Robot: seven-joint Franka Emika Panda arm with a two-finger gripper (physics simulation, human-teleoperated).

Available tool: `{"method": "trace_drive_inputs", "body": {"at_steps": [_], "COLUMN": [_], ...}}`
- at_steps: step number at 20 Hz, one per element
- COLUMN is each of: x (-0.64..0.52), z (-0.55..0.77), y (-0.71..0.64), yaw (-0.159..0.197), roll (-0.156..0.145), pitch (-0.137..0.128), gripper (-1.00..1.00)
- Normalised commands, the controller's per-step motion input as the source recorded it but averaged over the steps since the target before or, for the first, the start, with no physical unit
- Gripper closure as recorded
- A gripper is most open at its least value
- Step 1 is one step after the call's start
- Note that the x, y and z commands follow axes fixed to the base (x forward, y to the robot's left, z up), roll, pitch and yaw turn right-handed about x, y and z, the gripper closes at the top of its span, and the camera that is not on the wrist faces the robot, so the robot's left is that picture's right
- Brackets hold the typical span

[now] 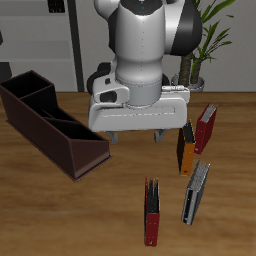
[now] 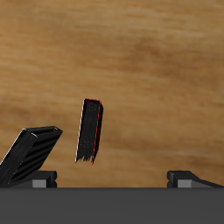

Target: Place the right red book into the right desk caddy's back compartment

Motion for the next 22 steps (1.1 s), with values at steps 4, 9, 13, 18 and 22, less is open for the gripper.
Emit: {"method": "trace_drive_inputs", "body": {"at_steps": [4, 9, 13, 18, 22], "x": [0.11, 0.09, 0.04, 0.03, 0.01], "z": [-0.19, -0.42, -0.27, -0.19, -0.23], "y": [0.03, 0.2, 0.1, 0.02, 0.06], "yaw": [-0.016, -0.006, 0.005, -0.003, 0.032], "roll": [-0.023, -0.002, 0.003, -0.014, 0.006], "pitch": [-0.022, -0.019, 0.005, -0.007, -0.033], "gripper": [-1.0, -1.0, -1.0, -1.0, -1.0]}}
